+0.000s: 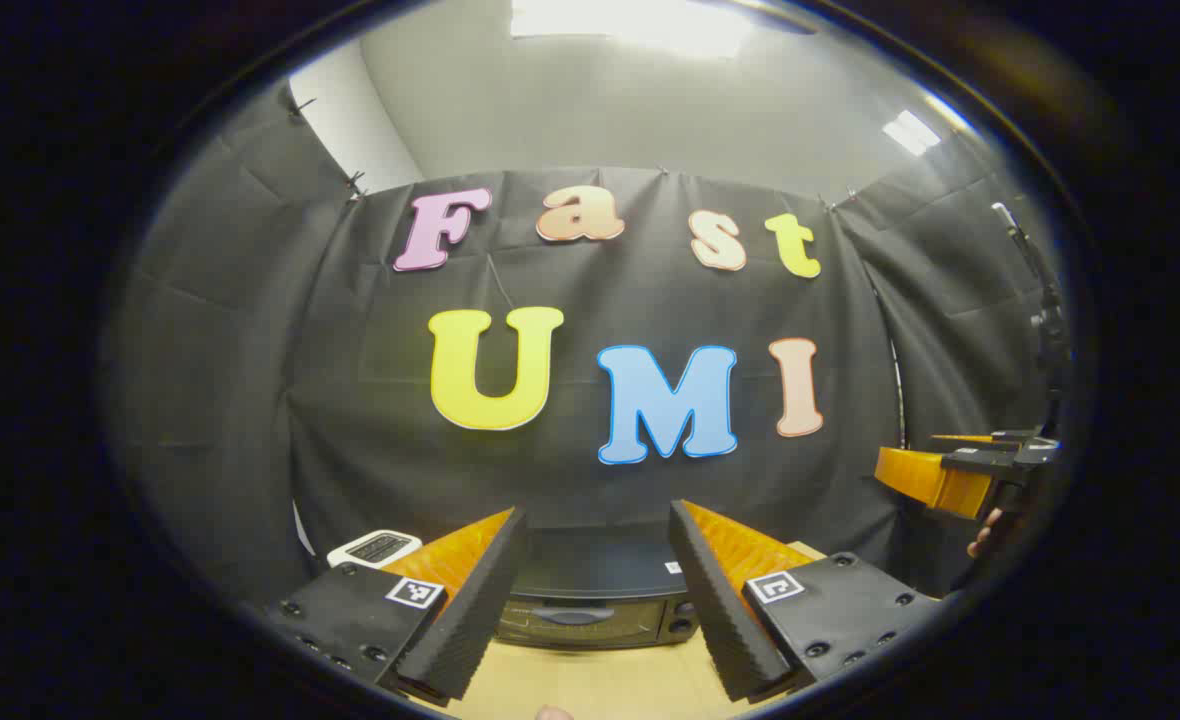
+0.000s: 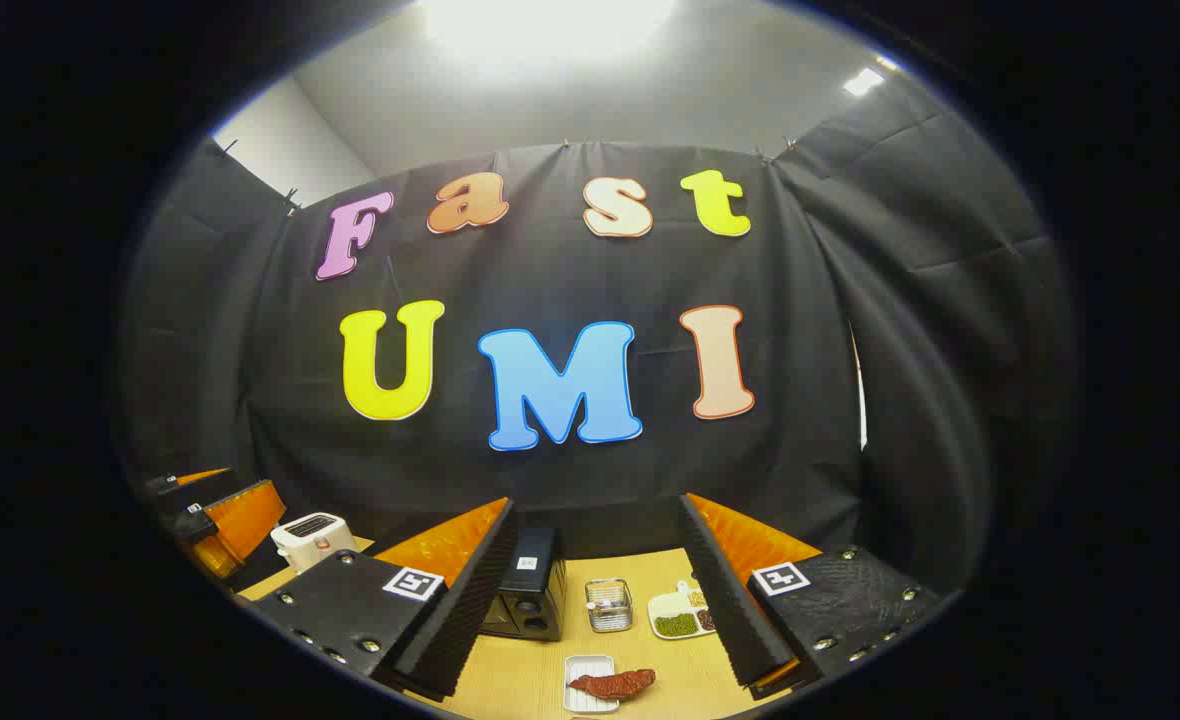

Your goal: Open the electric oven with the left hand, put the food in, and close the electric oven.

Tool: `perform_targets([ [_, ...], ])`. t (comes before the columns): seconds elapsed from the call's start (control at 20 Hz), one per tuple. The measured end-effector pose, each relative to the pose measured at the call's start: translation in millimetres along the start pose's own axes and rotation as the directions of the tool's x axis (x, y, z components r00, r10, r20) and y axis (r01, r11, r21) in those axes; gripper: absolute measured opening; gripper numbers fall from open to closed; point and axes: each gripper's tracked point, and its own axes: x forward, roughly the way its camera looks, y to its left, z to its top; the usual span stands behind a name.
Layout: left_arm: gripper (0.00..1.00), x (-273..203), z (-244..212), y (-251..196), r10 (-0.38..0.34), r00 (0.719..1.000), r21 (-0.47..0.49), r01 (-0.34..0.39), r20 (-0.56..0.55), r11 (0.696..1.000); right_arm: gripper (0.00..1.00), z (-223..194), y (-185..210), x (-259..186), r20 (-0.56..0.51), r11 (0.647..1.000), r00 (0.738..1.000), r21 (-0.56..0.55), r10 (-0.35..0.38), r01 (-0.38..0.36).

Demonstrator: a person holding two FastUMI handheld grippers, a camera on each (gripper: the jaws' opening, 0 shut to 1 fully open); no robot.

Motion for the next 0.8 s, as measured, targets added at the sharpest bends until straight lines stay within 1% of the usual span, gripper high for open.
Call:
perform_targets([
  [0.05, 0.94, 0.2, 2.0, -1.3, 0.000, 1.000, -0.001, 0.000, 0.000, 1.000, 0.96, 1.5, -0.2, 0.2, 0.001, 1.000, 1.000, -0.002, 0.001, -0.001],
  [0.1, 0.98, 1.0, -0.2, -2.3, -0.001, 1.000, -0.002, 0.001, -0.001, 1.000, 0.96, 2.5, 0.3, 0.5, 0.001, 1.000, 1.000, -0.003, 0.004, -0.004],
  [0.25, 0.98, 4.7, -1.9, -3.5, -0.001, 1.000, -0.008, 0.001, -0.012, 1.000, 0.96, 1.3, 1.6, 2.7, -0.006, 1.000, 1.000, 0.002, 0.009, -0.009],
  [0.3, 0.91, 6.2, -0.7, -3.0, -0.001, 1.000, -0.010, 0.000, -0.012, 1.000, 0.96, 1.7, 2.5, 4.0, -0.010, 1.000, 1.000, 0.004, 0.011, -0.011],
  [0.35, 0.94, 7.1, -1.3, -2.0, 0.001, 1.000, -0.010, -0.001, -0.013, 1.000, 0.96, 0.8, 2.5, 4.8, -0.014, 1.000, 1.000, 0.005, 0.013, -0.013],
  [0.4, 0.91, 8.4, 0.6, -0.5, 0.003, 1.000, -0.010, -0.003, -0.012, 1.000, 0.96, 1.1, 3.3, 6.9, -0.016, 1.000, 1.000, 0.004, 0.014, -0.014],
  [0.55, 0.91, 11.9, 4.6, 2.2, 0.007, 1.000, -0.003, -0.007, -0.007, 1.000, 0.96, 5.3, 5.4, 10.0, -0.011, 1.000, 1.000, 0.002, 0.020, -0.020],
  [0.6, 0.94, 13.0, 6.2, 2.9, 0.007, 1.000, 0.000, -0.007, -0.007, 1.000, 0.96, 6.2, 6.6, 11.5, -0.010, 1.000, 1.000, 0.003, 0.023, -0.022],
  [0.65, 0.94, 13.9, 5.9, 3.2, 0.007, 1.000, 0.001, -0.007, -0.008, 1.000, 0.96, 6.2, 7.6, 12.6, -0.010, 1.000, 1.000, 0.001, 0.025, -0.025],
  [0.7, 0.98, 16.0, 4.1, 3.1, 0.006, 1.000, -0.004, -0.006, -0.014, 1.000, 0.96, 6.8, 7.8, 14.3, -0.011, 1.000, 1.000, -0.001, 0.026, -0.026],
  [0.8, 0.98, 21.1, -3.0, 6.0, 0.013, 0.999, -0.022, -0.014, -0.031, 1.000, 0.96, 5.9, 9.0, 15.9, -0.016, 1.000, 0.999, -0.004, 0.029, -0.029],
])
